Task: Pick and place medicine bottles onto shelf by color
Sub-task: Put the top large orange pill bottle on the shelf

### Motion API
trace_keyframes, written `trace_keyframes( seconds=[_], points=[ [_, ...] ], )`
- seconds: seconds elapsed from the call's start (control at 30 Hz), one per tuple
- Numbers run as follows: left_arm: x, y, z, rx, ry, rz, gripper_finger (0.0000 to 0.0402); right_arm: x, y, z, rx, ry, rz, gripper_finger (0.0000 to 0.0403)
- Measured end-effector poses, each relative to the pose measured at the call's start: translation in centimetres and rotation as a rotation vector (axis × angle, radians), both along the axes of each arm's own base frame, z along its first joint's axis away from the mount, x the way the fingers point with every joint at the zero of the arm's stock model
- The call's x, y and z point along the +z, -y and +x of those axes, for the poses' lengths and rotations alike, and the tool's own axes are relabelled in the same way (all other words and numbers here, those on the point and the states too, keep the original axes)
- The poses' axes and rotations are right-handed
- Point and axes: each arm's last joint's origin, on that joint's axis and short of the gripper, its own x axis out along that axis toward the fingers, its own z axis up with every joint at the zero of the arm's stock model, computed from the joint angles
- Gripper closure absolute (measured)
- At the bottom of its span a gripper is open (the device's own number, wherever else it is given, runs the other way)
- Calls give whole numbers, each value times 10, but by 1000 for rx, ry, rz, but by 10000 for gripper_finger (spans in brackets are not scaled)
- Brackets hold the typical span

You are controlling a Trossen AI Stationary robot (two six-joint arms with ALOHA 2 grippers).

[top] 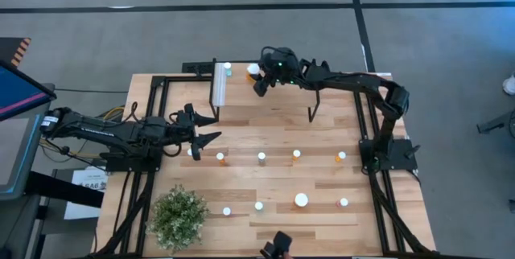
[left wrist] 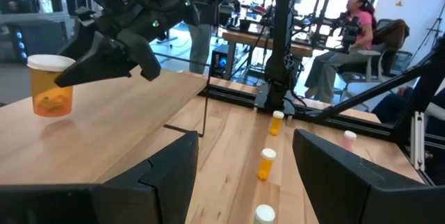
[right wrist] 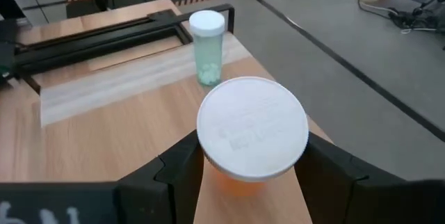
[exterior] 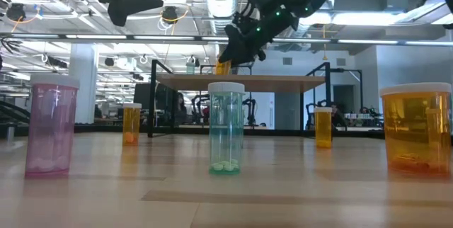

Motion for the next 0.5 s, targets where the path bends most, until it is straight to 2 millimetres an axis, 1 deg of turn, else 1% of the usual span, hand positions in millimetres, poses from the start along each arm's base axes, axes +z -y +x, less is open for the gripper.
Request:
trace_keyframes(
  seconds=[0.37, 0.5],
  points=[
    [0, 0, 0, 0, 0, 3, 178, -5, 7, -7, -26, -50, 26, 184],
    [0, 0, 0, -1, 1, 2, 178, -5, 7, -7, -25, -50, 26, 172]
  ],
)
